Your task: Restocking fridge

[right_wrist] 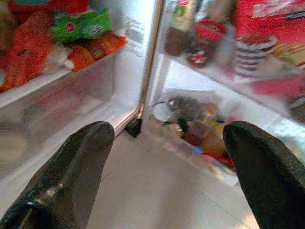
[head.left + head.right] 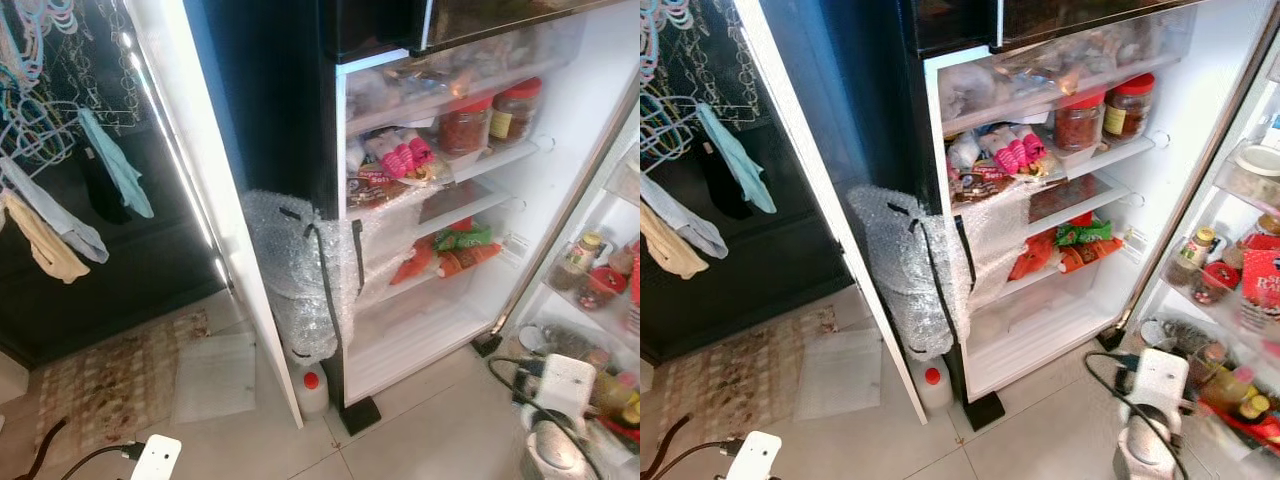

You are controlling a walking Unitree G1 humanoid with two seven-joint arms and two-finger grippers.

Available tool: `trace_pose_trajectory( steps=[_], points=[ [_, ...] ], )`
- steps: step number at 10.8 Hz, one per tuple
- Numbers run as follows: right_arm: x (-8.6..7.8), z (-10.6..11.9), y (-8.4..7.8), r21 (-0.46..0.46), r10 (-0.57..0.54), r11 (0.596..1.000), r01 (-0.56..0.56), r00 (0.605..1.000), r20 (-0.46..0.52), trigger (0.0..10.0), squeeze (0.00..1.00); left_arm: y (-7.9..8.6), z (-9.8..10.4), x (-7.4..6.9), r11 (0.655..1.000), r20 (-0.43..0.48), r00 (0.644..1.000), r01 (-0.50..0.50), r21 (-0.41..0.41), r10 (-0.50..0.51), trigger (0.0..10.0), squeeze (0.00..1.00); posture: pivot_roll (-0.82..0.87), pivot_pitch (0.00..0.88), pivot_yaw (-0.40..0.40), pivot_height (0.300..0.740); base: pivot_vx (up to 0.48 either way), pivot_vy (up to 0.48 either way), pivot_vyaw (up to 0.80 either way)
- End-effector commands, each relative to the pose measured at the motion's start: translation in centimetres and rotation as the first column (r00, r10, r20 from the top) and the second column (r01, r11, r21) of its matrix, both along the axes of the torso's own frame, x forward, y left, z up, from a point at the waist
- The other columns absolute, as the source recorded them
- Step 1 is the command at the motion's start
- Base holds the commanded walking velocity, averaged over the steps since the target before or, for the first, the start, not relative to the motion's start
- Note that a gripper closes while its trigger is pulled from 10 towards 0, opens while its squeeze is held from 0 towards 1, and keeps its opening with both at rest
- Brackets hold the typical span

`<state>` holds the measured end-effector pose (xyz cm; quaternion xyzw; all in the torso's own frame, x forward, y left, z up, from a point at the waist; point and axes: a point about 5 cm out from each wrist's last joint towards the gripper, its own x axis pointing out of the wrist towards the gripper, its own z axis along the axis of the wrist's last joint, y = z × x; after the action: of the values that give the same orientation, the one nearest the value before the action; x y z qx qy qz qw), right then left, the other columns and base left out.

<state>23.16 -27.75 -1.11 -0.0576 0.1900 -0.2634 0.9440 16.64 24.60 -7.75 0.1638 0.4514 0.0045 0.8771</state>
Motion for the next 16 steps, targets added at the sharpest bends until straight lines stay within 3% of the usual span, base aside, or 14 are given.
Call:
trace_pose_trajectory(
  steps=[1,5,16],
  points=[
    [0.0,-0.5,0.7,0.030,0.020,0.999,-0.020,1.000,-0.022,10.0,0.00,0.3,-0.1,-0.5,1.000,-0.012,1.000,-0.002,0.005,0.002,10.0,0.00,-0.10,0.000,0.084,0.740,0.000,0.000,0.00],
    [-0.5,-1.5,1.5,0.068,0.069,0.996,-0.064,0.995,-0.072,10.0,0.00,0.3,-0.2,-0.5,1.000,-0.014,1.000,0.000,0.006,0.000,10.0,0.00,-0.10,0.000,0.082,0.740,0.000,-0.065,0.00],
    [-0.8,-2.3,2.6,0.111,0.144,0.985,-0.130,0.982,-0.124,10.0,0.00,0.4,-0.1,-0.5,1.000,-0.015,1.000,0.005,0.013,-0.004,10.0,0.00,-0.10,0.000,0.081,0.740,0.000,-0.358,0.00]
  ],
)
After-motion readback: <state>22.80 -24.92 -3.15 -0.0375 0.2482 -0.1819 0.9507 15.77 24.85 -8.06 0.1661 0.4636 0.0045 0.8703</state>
